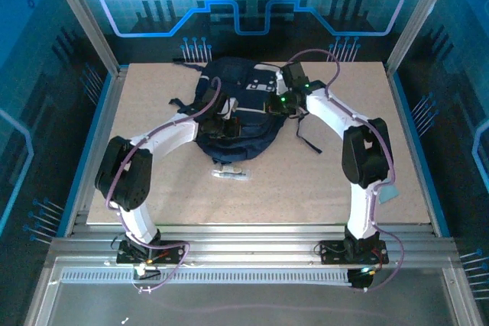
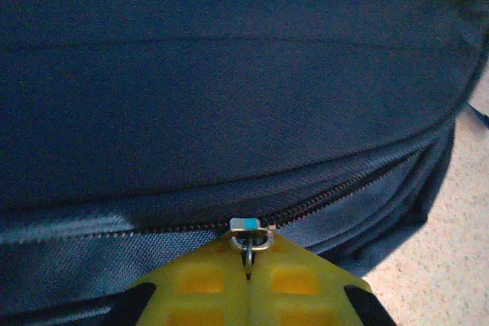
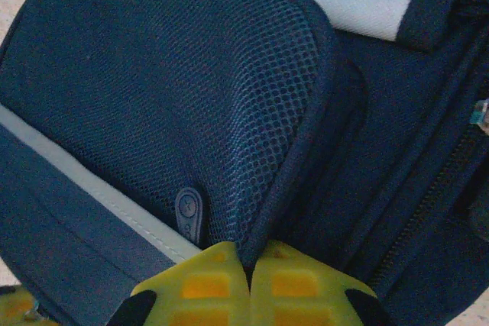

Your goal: Pack books, pencil case, and school supplies into a backpack

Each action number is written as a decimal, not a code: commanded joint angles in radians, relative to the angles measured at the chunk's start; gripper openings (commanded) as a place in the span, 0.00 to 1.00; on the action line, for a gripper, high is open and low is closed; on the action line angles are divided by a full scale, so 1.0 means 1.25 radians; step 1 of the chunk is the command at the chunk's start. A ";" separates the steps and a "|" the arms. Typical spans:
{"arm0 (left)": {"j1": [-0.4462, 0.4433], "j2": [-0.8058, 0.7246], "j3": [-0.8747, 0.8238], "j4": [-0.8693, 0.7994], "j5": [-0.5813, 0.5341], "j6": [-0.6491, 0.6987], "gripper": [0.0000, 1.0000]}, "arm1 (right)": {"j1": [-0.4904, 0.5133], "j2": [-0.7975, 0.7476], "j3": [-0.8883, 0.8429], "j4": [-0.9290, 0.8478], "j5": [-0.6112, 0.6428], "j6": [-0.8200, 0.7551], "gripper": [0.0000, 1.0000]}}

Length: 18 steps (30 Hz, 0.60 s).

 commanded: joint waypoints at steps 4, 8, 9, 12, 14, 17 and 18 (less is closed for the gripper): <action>-0.080 0.030 0.091 -0.131 0.073 0.030 0.00 | -0.053 0.039 0.099 -0.005 0.012 -0.017 0.15; -0.102 0.069 0.158 -0.090 0.115 -0.041 0.00 | -0.059 -0.025 0.016 0.060 0.011 0.037 0.57; -0.106 0.079 0.175 -0.083 0.114 -0.053 0.00 | -0.061 -0.049 -0.014 0.078 0.015 0.050 0.61; -0.111 0.116 0.227 -0.056 0.118 -0.076 0.00 | -0.076 -0.131 -0.105 0.113 0.027 0.092 0.66; -0.111 0.140 0.261 -0.052 0.121 -0.081 0.00 | -0.084 -0.183 -0.154 0.117 0.027 0.116 0.67; -0.111 0.172 0.305 -0.058 0.123 -0.075 0.00 | -0.084 -0.246 -0.225 0.116 0.030 0.151 0.69; -0.112 0.180 0.318 -0.061 0.128 -0.076 0.00 | -0.084 -0.266 -0.257 0.127 0.027 0.170 0.69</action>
